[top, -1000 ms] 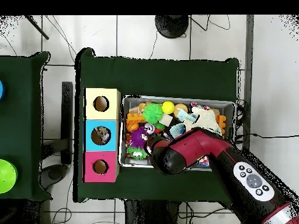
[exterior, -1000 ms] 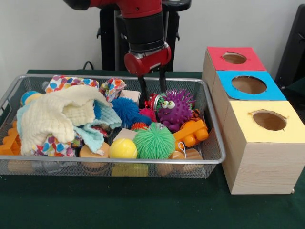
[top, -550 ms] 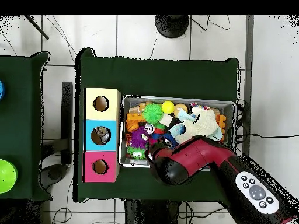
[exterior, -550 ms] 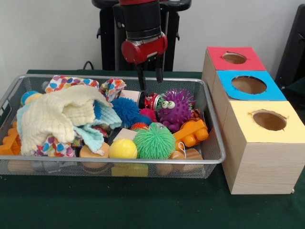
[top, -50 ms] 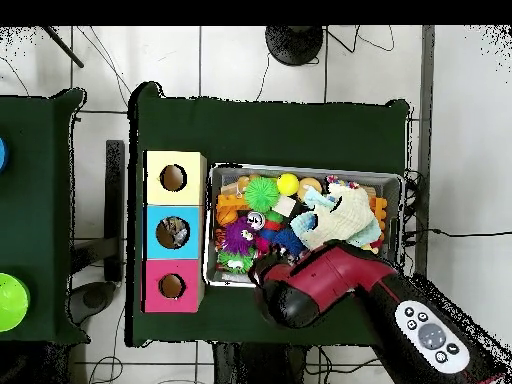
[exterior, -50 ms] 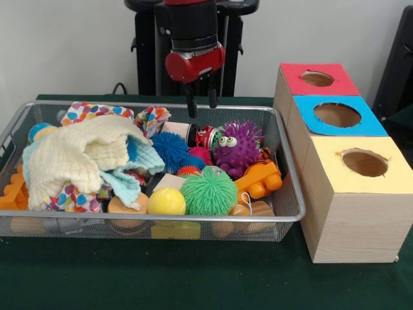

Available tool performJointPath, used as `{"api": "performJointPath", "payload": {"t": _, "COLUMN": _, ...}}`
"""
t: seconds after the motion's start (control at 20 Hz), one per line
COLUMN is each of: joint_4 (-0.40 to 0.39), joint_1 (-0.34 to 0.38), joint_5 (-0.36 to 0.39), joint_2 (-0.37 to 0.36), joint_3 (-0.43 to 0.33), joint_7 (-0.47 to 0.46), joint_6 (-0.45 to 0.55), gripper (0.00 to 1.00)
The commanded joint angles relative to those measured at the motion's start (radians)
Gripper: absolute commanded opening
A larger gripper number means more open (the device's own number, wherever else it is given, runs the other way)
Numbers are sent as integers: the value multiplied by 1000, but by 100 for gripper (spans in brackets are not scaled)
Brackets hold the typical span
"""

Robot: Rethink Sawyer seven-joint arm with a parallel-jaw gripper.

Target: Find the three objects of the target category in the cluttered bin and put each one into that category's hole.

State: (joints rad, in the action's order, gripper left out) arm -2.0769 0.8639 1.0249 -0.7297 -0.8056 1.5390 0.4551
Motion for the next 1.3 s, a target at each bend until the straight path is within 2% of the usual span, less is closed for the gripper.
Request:
{"api": "performJointPath", "payload": {"t": 0.05, "joint_4": 54, "joint_1": -54, "joint_5": 160, "joint_2": 73, "joint_3": 110, "joint_7": 43, "joint_6": -92, "gripper": 100}}
{"api": "performJointPath", "payload": {"t": 0.35, "joint_4": 88, "joint_1": -66, "joint_5": 189, "joint_2": 114, "joint_3": 135, "joint_7": 33, "joint_6": -125, "gripper": 100}}
{"api": "performJointPath", "payload": {"t": 0.85, "joint_4": 174, "joint_1": -148, "joint_5": 292, "joint_2": 196, "joint_3": 231, "joint_7": 106, "joint_6": -253, "gripper": 100}}
{"api": "performJointPath", "payload": {"t": 1.1, "joint_4": 207, "joint_1": -203, "joint_5": 298, "joint_2": 210, "joint_3": 290, "joint_7": 145, "joint_6": -307, "gripper": 100}}
{"api": "performJointPath", "payload": {"t": 1.3, "joint_4": 223, "joint_1": -214, "joint_5": 277, "joint_2": 222, "joint_3": 312, "joint_7": 123, "joint_6": -331, "gripper": 100}}
